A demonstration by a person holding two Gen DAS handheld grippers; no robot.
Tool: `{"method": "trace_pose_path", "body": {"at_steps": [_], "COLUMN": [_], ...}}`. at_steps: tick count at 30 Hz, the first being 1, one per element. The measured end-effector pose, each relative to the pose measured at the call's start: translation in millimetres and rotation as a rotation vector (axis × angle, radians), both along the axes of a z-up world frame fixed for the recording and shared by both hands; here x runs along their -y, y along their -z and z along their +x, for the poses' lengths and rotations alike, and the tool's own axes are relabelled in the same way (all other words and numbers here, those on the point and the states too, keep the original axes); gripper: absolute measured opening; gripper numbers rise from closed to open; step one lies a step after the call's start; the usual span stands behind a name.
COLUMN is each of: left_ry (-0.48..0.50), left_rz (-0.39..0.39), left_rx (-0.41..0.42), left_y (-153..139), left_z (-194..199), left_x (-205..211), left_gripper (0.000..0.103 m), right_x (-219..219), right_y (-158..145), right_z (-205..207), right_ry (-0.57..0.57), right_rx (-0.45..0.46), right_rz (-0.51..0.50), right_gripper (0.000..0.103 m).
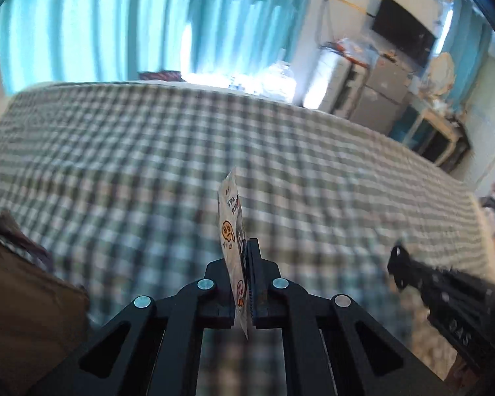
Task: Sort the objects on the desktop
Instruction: 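Grasp the red-and-white packet with the left gripper while the right grasps the hair tie, then carry the packet and hair tie into the box and release both grippers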
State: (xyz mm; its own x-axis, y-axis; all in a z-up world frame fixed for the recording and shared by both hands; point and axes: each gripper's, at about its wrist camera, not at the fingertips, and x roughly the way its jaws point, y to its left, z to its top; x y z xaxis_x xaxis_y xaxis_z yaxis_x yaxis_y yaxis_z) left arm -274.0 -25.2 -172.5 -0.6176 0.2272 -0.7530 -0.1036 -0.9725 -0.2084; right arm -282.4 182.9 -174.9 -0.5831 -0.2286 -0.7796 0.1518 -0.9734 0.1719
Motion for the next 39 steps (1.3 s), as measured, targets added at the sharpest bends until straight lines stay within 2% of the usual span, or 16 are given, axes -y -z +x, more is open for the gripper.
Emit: {"method": "trace_pose_path", "body": {"at_steps": [5,9,13,16,21,23,28,32,39], "left_ry": [0.134,0.127,0.111,0.073,0.005,-0.023,-0.123,-0.154,-0.171], "left_rz": [-0.028,0.029,0.014,-0.007,0.001,-0.029,-0.055,-0.048,-0.028], "left_rx": [-0.089,-0.108,-0.109,-0.137,-0.183,-0.21,-0.186,-0.152,-0.09], "left_y": [-49.2,-88.6,-117.7,-140.8,-172.0,-180.8,-178.0,-163.9,-133.8], "left_z": [39.6,82.4,119.0,138.1,167.7,175.1,175.6,171.4,166.3], "left_x": [-31.2,-24.3,-4.8,19.1,69.0,91.5,155.0,195.2,233.9], "left_gripper": [0.005,0.005,0.005,0.005,0.005,0.005,0.005,0.005,0.006], "right_x": [-32.1,-40.2,-36.8,-16.7,53.1,85.8,175.9,229.3,270.3], "right_y": [-32.2,-66.1,-95.2,-116.5,-155.1,-168.3,-178.1,-161.5,-136.5], "right_z": [63.1,109.6,148.4,158.3,162.6,161.3,158.2,151.6,139.3], "right_ry": [0.049,0.057,0.067,0.035,-0.07,-0.12,-0.236,-0.278,-0.323], "right_rx": [-0.005,-0.053,-0.085,-0.108,-0.164,-0.168,-0.146,-0.115,-0.08], "right_rz": [-0.035,-0.051,-0.125,-0.156,-0.167,-0.177,-0.233,-0.224,-0.182], "right_gripper": [0.003,0.003,0.003,0.003,0.003,0.003,0.003,0.003,0.004]}}
